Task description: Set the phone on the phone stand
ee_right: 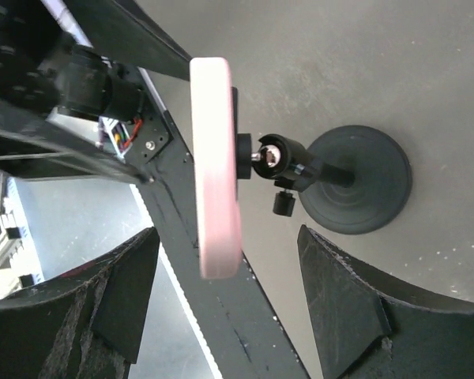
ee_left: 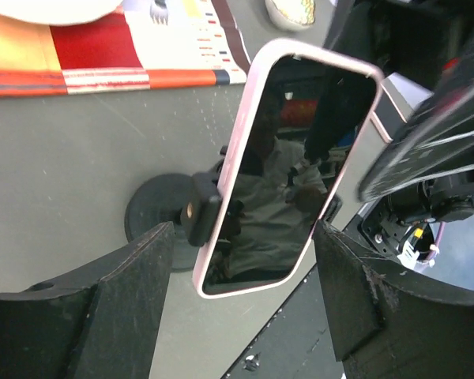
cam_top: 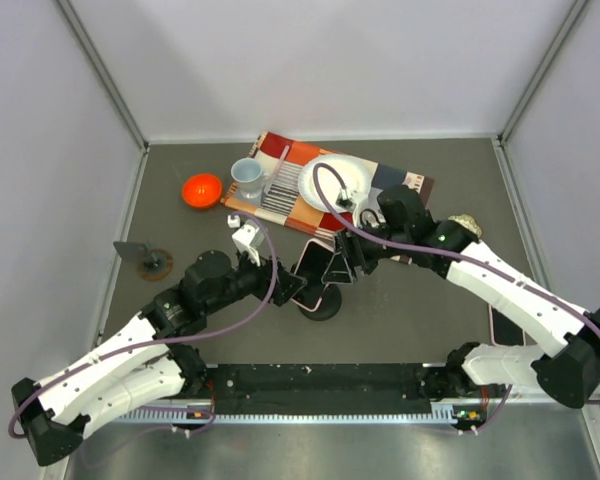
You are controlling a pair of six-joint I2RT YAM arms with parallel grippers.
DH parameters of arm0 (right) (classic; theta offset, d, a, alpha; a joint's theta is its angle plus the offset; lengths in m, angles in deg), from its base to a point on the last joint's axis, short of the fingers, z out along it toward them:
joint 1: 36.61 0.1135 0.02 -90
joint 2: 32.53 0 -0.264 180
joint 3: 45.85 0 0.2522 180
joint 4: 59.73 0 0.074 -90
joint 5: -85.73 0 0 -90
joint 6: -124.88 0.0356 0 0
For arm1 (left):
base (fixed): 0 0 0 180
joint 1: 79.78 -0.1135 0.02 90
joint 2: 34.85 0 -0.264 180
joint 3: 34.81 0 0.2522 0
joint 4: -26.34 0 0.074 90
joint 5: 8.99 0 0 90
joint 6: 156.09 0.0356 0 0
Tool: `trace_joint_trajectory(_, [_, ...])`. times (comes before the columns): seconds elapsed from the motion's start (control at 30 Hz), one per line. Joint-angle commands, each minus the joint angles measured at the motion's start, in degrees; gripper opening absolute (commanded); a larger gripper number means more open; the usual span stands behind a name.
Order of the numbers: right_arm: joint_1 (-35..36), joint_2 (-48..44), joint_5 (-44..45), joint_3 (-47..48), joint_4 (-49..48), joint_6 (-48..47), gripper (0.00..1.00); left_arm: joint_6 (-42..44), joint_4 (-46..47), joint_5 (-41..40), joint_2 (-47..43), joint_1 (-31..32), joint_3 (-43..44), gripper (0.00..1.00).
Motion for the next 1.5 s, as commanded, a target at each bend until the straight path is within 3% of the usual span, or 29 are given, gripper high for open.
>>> trace_joint_trajectory(0.0, [-0.41,-4.57,-3.06,-2.50,-11.53,4.30,0.71,-3.51,7.27,2.23,-1.52,-0.24,-4.84,0.75])
trace_joint_trajectory(0.17, [-0.41,-4.14,-3.22,-2.24,-13.29,3.86,0.68,-4.74,4.47,-1.65,-4.26,-0.24,-8.10,0.81])
trace_joint_trajectory(0.27, [-0.50,-3.35,-3.23,-2.67,-15.31,4.56,0.61,-6.40,8.76,1.78,-3.12,-0.33,-9.68,0.73])
trace_joint_trajectory(0.33, [-0.50,-2.74,-2.71,-2.50,-15.49,5.01,0.49,-9.21,12.96,2.75,-2.41,-0.33,-11.88,0.67])
trace_joint_trajectory(0.47, [-0.41,-2.21,-2.53,-1.54,-15.06,3.96,0.40,-12.47,18.79,3.46,-0.66,-0.33,-15.31,0.55])
trace_joint_trajectory(0.7, [-0.76,0.25,-2.96,0.05,-14.97,-0.70,0.12,-14.23,20.55,4.78,0.49,-0.24,-19.09,0.50])
trace_joint_trajectory(0.83, [-1.46,1.13,-5.77,1.02,-14.88,-3.87,0.06,-14.76,21.43,3.55,-0.04,-0.24,-20.76,0.50])
trace_joint_trajectory(1.07, [-2.08,0.17,-11.57,1.63,-16.11,-8.44,0.05,-14.59,22.92,1.61,1.90,-0.24,-23.31,0.49])
trace_joint_trajectory(1.13, [-2.08,-0.27,-13.24,1.63,-16.63,-9.49,0.10,-13.89,22.31,1.43,2.51,-0.24,-22.87,0.50])
trace_joint_trajectory(1.17, [-2.17,-0.36,-13.51,1.46,-16.81,-9.76,0.19,-13.27,21.70,1.00,2.60,-0.24,-22.52,0.53])
trace_joint_trajectory(1.23, [-2.17,-1.15,-13.34,0.76,-17.16,-10.99,0.28,-12.65,20.64,0.64,2.17,-0.24,-22.00,0.58])
trace_joint_trajectory(1.27, [-2.34,-1.32,-13.34,0.40,-17.51,-11.25,0.36,-12.22,20.46,0.47,1.81,-0.24,-21.91,0.65])
trace_joint_trajectory(1.47, [-2.69,-1.85,-15.18,-1.79,-20.58,-9.15,0.47,-11.51,16.08,0.91,-2.66,-0.24,-20.59,0.74])
